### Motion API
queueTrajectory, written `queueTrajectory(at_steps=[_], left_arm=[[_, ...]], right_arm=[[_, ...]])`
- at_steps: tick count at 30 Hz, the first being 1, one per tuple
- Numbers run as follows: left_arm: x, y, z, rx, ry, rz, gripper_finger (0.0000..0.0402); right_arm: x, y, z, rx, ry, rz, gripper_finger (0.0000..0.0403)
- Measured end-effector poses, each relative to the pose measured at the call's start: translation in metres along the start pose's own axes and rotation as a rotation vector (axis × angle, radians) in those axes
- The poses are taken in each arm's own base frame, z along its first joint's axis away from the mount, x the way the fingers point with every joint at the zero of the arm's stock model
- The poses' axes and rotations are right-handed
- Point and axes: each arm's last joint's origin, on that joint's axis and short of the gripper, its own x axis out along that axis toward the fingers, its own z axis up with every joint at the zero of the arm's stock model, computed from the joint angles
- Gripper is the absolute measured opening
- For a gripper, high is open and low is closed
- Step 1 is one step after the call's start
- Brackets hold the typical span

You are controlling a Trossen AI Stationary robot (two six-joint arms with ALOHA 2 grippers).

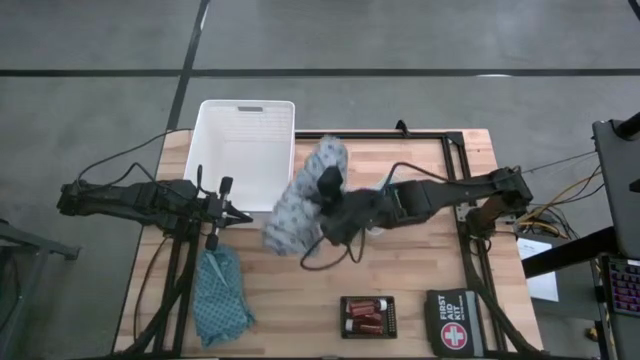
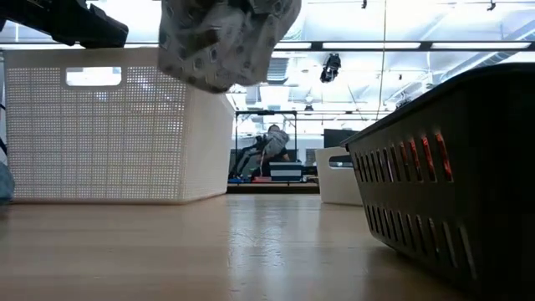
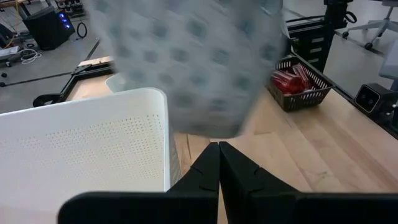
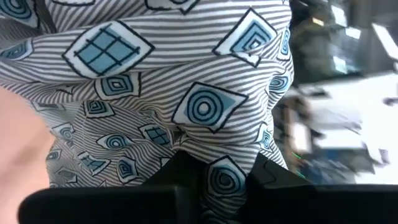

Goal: Pick & place medical supplies in basket/bin
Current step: Put the gray patient gown into the large white bin

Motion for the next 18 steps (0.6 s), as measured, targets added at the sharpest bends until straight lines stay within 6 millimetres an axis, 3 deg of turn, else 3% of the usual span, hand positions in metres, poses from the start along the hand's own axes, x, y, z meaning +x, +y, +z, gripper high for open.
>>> queueTrajectory(at_steps=[6, 18], left_arm=[[0.000, 0.000, 0.000, 0.000, 0.000, 0.000, 0.0006], [0.000, 0.000, 0.000, 0.000, 0.000, 0.000, 0.0006]], right_arm=[[0.003, -0.022, -0.009, 0.104, 0.174, -0.240, 0.0048], [0.020, -0.055, -0.033, 0.050, 0.066, -0.302, 0.0048]])
